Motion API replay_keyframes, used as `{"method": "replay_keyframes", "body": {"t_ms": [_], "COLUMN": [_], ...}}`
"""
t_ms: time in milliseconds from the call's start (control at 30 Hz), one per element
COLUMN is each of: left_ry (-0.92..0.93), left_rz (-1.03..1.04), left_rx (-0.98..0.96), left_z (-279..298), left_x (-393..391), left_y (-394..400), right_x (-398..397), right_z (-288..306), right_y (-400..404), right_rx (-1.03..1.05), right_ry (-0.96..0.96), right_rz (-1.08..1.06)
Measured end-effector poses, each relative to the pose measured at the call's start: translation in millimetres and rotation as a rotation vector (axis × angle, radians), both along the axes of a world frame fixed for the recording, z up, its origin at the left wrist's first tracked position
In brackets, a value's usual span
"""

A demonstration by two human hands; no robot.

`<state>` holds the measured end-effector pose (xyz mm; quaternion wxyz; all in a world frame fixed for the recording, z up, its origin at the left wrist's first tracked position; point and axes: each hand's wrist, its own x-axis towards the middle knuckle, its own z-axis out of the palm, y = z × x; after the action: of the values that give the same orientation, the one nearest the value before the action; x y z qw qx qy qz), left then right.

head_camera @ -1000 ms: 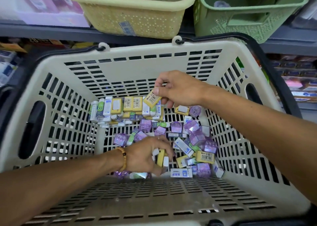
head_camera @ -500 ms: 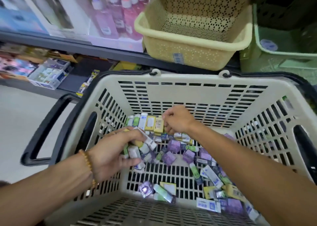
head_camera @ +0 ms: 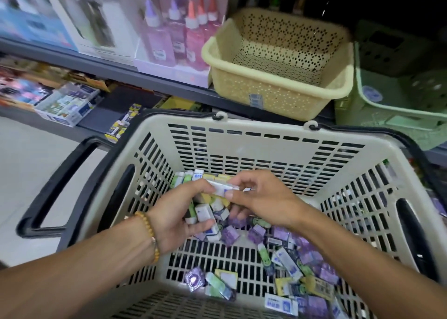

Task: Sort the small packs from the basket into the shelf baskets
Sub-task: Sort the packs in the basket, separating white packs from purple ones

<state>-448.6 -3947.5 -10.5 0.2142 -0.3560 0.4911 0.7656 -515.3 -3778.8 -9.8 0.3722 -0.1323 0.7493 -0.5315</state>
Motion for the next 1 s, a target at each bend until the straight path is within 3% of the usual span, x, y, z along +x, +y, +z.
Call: {"method": "replay_keyframes", "body": {"t_ms": [133, 267, 367, 533, 633, 700, 800, 1000], "left_ry": [-0.003, -0.011, -0.026, -0.042, -0.046, -0.038, -0.02, -0.026], "left_rz": [0.008, 0.033, 0.056, 0.081, 0.095, 0.102, 0.066, 0.057], "left_rx": [-0.022, -0.067, -0.073, -0.04, -0.014, 0.008, 0.023, -0.038], "left_z": [-1.3, -1.8, -2.7, -3.2, -3.0, -2.6, -2.8, -5.1], "left_x": [-2.5, -3.1, -2.5, -3.1, -4.4, -5.7, -7.5, -8.4], "left_y": [-1.8, -3.1, -4.6, -6.7, -5.7, -4.1, 0.7, 7.7], "right_x": [-5.4, -23.7, -30.7, -34.2, -29.8, -21.7, -7.8, -5.7], "right_z": [-8.2, -22.2, -34.3, -42.8, -33.1, -19.2, -3.7, -7.2], "right_y": [6.6, 23.9, 23.7, -3.3, -2.8, 2.8, 2.9, 4.4], "right_rx": [-0.059, 0.161, 0.266, 0.235, 0.209, 0.16, 0.098, 0.007], "right_ry": [-0.067, 0.054, 0.049, -0.09, 0.004, 0.026, -0.088, -0.017], "right_rz": [-0.208, -0.393, -0.318, -0.272, -0.286, -0.151, 0.082, -0.1]}}
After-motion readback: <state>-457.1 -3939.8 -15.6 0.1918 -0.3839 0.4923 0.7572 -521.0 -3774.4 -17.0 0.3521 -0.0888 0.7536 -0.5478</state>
